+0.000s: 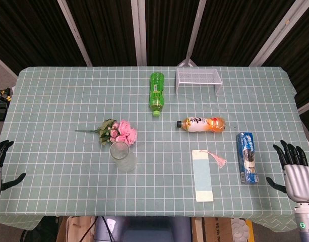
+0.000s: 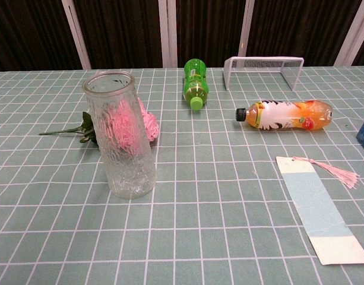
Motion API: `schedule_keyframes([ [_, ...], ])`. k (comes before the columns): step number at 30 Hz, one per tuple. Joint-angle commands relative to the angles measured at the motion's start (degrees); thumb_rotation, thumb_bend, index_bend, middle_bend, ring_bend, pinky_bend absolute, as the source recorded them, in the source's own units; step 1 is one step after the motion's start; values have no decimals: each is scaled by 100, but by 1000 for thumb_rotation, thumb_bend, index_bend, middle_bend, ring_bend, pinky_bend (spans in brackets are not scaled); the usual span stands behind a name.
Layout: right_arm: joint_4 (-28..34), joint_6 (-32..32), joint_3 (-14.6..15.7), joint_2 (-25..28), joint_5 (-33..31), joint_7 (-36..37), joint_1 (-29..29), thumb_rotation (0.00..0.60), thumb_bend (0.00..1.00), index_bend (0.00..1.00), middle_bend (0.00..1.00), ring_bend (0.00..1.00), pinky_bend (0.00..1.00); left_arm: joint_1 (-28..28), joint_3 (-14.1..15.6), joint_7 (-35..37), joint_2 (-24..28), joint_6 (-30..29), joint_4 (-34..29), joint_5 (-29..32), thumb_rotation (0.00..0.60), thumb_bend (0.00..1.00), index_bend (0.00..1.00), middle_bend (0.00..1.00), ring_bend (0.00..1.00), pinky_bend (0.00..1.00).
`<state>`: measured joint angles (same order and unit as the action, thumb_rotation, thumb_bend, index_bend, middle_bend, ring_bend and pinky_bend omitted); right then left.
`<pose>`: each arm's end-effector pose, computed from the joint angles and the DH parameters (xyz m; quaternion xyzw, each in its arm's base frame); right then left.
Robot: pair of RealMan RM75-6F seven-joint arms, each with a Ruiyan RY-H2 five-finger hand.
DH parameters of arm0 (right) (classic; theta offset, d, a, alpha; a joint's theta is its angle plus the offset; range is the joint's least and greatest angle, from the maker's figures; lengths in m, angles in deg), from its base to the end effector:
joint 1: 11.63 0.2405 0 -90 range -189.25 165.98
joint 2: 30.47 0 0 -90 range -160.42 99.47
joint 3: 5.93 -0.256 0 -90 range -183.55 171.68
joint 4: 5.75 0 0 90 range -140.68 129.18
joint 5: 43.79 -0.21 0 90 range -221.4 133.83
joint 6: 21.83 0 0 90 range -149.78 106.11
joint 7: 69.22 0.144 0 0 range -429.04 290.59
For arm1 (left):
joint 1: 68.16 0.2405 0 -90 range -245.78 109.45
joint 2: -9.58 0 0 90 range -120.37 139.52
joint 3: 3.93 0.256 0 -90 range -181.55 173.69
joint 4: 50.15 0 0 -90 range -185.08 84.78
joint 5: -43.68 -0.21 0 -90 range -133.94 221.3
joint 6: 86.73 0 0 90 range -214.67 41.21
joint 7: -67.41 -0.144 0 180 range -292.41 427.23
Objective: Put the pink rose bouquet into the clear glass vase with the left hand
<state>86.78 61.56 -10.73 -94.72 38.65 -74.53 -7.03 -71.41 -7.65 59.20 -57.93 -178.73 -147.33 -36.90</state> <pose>-0.3178 -0.1864 0.1623 0.5899 -0.3767 0.3541 0.6203 -0.3004 0.1724 0.1559 -0.5349 -0.3820 -0.3947 0.6420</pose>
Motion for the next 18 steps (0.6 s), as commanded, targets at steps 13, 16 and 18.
schedule_keyframes([
  [13, 114, -6, 53, 20, 80, -18, -4, 600, 189, 87, 36, 0, 0, 35, -37, -94, 11, 73, -69, -1, 600, 169, 155, 109, 0, 37],
  [16, 139, -25, 82, 21, 108, -45, -2, 600, 189, 87, 36, 0, 0, 34, -31, -95, 27, 135, -52, 14, 600, 169, 151, 109, 0, 37],
  [18, 182, -13, 84, 34, 111, -37, -9, 600, 189, 88, 36, 0, 0, 19, -16, -73, 58, 193, -70, -9, 600, 169, 144, 109, 0, 37],
])
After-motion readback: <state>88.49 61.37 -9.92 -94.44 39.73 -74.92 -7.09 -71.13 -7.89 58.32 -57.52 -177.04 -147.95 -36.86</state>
